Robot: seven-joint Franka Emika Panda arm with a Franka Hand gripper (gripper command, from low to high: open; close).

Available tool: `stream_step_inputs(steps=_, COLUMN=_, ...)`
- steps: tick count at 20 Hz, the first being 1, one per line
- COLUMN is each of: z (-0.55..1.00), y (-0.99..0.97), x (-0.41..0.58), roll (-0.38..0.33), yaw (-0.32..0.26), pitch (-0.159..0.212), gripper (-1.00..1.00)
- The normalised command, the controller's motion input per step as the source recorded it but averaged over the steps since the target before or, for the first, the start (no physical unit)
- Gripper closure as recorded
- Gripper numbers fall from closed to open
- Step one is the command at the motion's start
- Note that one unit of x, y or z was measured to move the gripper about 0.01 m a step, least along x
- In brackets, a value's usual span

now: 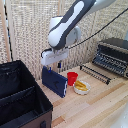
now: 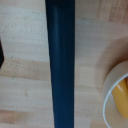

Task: Gently maneuver your gripper in the book's direction. Confidently hold the book by angling your gripper properly. Relocate the book to the caddy. Pinpoint the back pocket of the caddy and set the book down inside it.

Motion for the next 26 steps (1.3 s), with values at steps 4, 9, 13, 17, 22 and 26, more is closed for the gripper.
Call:
stream_step_inputs(steps=4, z=-0.18, y=0.15, x=0.218, roll=-0.003, yaw=0.000, pitch=0.025, gripper=-1.00)
stream_step_inputs(steps=9, z=-0.15, y=0.01, x=0.125, roll=0.006, yaw=-0.011, pitch=0.010, gripper=-1.00)
stream_step_inputs(steps=13, z=-0.12, y=-0.01, x=0.207, roll=0.014, yaw=-0.050, pitch=0.036, gripper=1.00)
stream_step_inputs(steps=17, z=-0.09, y=-0.01, x=0.203, roll=0.000, yaw=-0.009, pitch=0.061, gripper=1.00)
stream_step_inputs(steps=22, z=-0.09, y=0.04, x=0.154, roll=-0.006, yaw=-0.004, pitch=0.056, gripper=1.00)
stream_step_inputs(steps=26, z=-0.13, y=0.25, x=0.007, roll=-0.044, yaw=-0.061, pitch=0.030, gripper=1.00)
